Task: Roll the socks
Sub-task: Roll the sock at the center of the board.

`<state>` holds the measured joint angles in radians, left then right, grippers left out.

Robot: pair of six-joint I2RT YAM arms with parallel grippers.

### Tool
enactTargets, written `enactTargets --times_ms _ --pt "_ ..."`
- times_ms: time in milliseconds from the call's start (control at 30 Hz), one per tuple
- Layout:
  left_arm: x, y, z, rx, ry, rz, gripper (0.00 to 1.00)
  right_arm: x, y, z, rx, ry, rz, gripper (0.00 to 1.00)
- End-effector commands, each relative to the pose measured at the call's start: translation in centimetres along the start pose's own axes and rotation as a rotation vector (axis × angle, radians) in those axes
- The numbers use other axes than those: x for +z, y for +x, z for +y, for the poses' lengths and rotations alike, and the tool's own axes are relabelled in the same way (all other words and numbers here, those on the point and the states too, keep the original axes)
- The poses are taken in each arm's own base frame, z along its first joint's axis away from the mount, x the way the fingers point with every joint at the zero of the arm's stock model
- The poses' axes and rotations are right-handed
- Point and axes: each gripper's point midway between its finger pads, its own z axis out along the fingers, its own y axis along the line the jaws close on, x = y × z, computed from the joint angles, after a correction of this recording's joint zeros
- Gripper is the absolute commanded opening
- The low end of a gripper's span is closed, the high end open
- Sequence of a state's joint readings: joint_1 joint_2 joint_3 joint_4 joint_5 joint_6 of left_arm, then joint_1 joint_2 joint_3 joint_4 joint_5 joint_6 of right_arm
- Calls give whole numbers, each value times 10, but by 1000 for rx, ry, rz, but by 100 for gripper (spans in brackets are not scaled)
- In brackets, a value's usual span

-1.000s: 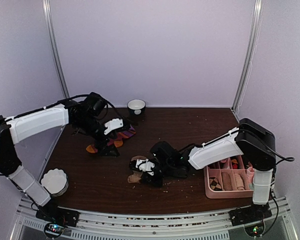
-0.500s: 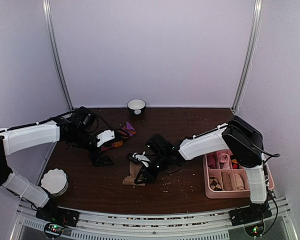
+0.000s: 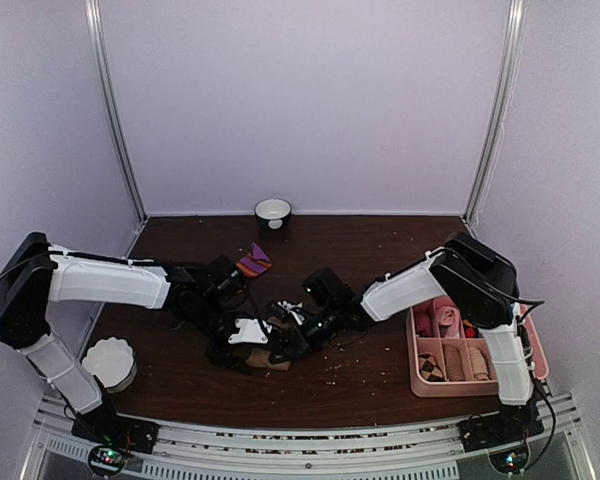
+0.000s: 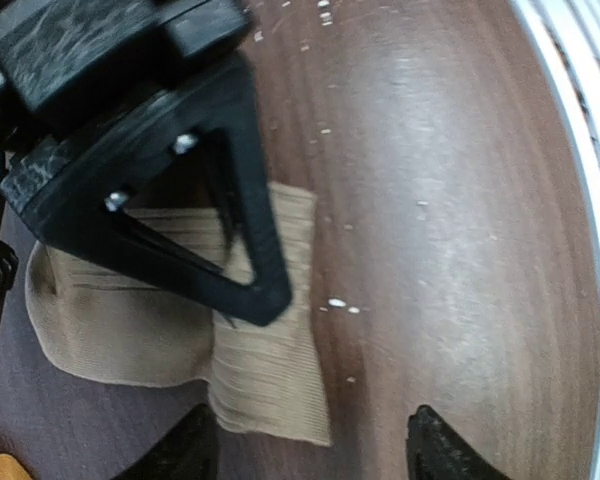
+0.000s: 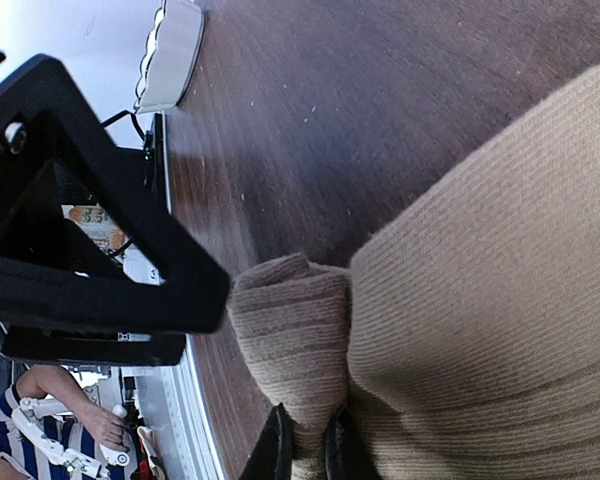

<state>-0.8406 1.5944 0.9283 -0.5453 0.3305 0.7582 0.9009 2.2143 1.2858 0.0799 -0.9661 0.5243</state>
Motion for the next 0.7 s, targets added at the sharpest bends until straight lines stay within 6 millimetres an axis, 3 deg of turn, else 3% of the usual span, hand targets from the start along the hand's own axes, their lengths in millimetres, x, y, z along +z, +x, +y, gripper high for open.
enactTargets --times_ms 0,167,367,467,567,667 --pt "7 -16 26 51 -57 3 63 9 58 -80 224 214 85 0" --pt "25 -12 26 58 -31 58 57 8 63 -88 223 225 90 0" --pt "33 -7 21 57 7 102 51 6 66 -94 229 230 82 0" --pt "35 -3 29 34 -18 141 48 5 68 -96 226 233 79 0" --pt "42 5 33 -15 -9 198 36 -1 68 -95 209 244 69 1" --pt "47 4 31 -61 32 209 22 -9 68 -91 186 258 42 9"
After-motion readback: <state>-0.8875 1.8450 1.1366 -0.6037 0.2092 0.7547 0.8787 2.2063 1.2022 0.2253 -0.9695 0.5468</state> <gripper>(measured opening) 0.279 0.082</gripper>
